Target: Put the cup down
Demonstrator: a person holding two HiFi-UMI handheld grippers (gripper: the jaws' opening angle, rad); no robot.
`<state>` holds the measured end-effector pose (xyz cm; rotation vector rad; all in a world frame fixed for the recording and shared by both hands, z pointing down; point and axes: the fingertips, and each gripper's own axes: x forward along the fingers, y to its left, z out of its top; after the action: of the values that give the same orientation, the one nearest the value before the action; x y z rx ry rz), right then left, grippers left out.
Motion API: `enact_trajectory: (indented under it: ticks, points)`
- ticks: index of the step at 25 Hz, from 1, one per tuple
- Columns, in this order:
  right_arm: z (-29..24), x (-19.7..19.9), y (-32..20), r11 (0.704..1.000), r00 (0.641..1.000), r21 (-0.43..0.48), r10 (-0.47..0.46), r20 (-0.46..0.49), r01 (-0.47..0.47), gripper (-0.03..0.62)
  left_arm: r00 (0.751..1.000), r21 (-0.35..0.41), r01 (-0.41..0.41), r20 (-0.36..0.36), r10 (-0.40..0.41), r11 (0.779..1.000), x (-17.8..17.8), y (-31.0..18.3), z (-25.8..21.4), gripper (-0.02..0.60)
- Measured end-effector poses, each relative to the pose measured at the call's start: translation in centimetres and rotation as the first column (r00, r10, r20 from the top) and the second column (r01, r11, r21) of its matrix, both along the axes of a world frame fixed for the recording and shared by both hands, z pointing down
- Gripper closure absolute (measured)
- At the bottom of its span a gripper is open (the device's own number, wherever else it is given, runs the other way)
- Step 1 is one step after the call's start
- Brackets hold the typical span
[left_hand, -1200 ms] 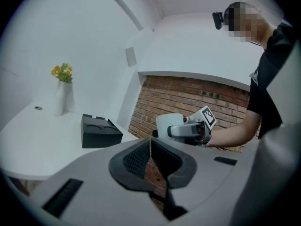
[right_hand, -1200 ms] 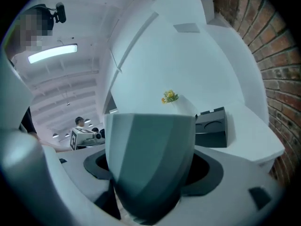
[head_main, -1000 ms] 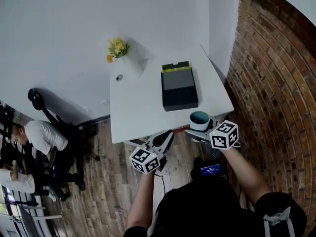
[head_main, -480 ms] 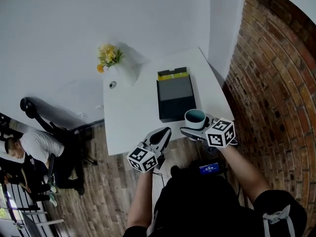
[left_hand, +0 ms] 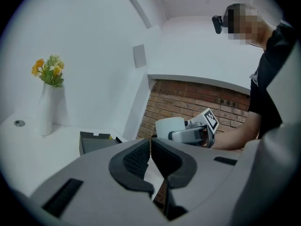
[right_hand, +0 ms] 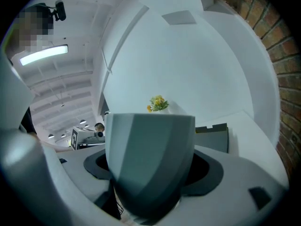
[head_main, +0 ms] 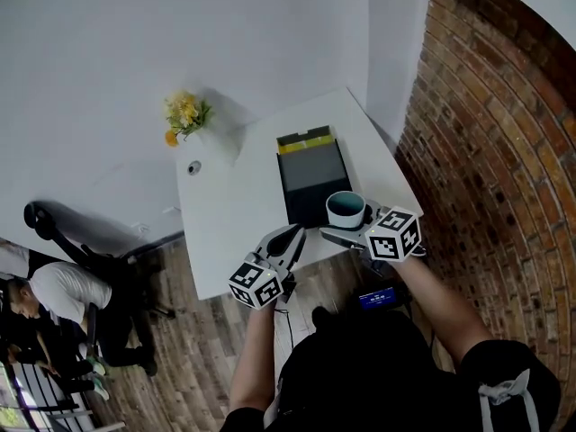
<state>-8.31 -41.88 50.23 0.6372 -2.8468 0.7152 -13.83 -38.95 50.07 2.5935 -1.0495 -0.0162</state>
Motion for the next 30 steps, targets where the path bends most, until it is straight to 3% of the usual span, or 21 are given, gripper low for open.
enact_trajectory:
  ticks: [30]
  points:
    - [-0.5, -1.0, 0.6, 1.000, 1.000, 0.021, -0.003, -0.006, 0.003, 0.210, 1.000, 0.014, -0.004, -0.014, 0.004, 1.000, -1.0, 0.8, -0.5, 0.563]
